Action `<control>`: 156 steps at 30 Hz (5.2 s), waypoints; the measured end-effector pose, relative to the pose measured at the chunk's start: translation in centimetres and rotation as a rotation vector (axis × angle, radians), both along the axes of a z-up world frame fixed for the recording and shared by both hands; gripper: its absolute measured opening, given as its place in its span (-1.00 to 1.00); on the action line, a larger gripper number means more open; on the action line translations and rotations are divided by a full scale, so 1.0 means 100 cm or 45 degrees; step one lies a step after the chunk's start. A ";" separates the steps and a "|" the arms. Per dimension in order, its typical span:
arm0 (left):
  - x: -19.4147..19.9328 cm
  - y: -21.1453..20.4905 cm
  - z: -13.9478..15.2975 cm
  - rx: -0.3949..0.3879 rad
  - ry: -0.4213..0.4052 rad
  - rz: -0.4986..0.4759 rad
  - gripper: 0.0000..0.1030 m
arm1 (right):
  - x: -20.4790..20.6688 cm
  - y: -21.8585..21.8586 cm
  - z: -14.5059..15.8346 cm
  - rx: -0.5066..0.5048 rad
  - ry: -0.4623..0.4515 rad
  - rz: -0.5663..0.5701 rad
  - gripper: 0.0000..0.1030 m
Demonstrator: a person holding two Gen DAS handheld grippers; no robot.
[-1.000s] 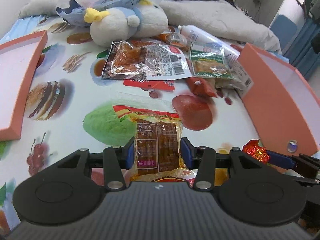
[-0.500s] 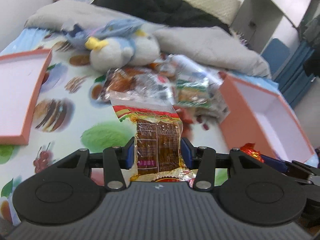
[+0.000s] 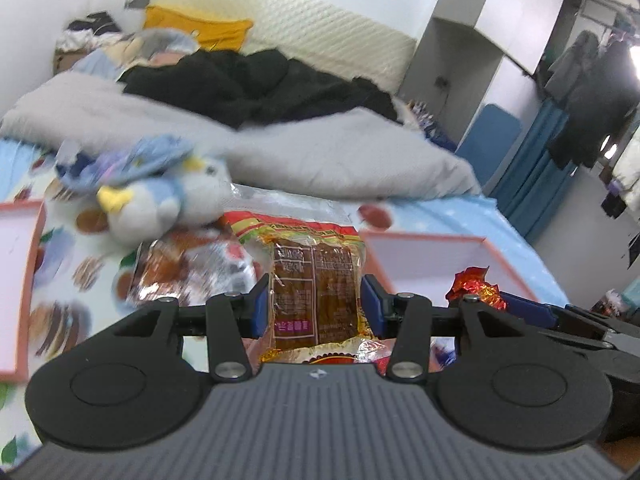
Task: Organize snacks
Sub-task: 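Carry the red foil packet and brown strip pack over the pink box with both tools, then open both tools to drop the two snacks into the pink box, then withdraw both tools from the box back toward the snack pile, then grasp an orange spicy-strip bag with the left tool while the right tool grasps a red-orange wrapped bar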
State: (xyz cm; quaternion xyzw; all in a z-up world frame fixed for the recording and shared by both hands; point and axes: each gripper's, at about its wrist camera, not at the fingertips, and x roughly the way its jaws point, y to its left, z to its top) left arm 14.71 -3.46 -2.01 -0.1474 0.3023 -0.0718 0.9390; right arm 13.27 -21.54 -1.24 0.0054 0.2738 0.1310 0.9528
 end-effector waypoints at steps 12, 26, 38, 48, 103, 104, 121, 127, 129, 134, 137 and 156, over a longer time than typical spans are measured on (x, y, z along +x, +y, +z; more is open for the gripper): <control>0.038 -0.050 0.058 -0.019 -0.135 -0.112 0.02 | 0.018 -0.051 0.056 -0.012 -0.183 -0.055 0.08; 0.101 -0.160 0.005 0.057 0.025 -0.374 0.02 | 0.037 -0.130 0.000 -0.027 -0.037 -0.254 0.09; 0.143 -0.218 -0.088 0.255 0.226 -0.566 0.03 | 0.061 -0.167 -0.087 -0.030 0.141 -0.341 0.09; 0.150 -0.216 -0.107 0.321 0.295 -0.570 0.26 | 0.075 -0.172 -0.111 -0.003 0.197 -0.361 0.09; -0.115 0.027 0.012 0.189 -0.058 0.089 0.94 | -0.075 0.006 -0.007 -0.021 -0.146 0.102 0.63; -0.117 0.029 0.007 0.182 -0.045 0.102 0.94 | -0.078 0.008 -0.010 -0.017 -0.135 0.106 0.63; -0.123 0.064 -0.061 0.065 0.125 0.241 0.94 | -0.093 0.045 -0.056 -0.054 0.014 0.069 0.63; -0.114 0.079 -0.077 0.005 0.183 0.293 0.94 | -0.092 0.054 -0.075 -0.108 0.102 0.132 0.63; -0.110 0.082 -0.084 -0.003 0.205 0.293 0.94 | -0.089 0.056 -0.081 -0.124 0.113 0.148 0.63; -0.089 0.088 -0.103 0.002 0.251 0.297 0.94 | -0.068 0.061 -0.092 -0.064 0.205 0.226 0.63; -0.072 0.092 -0.115 0.009 0.251 0.279 0.94 | -0.058 0.069 -0.101 -0.096 0.193 0.247 0.63; 0.079 0.126 -0.194 0.098 0.185 0.165 0.94 | 0.076 0.092 -0.186 -0.205 0.141 0.169 0.62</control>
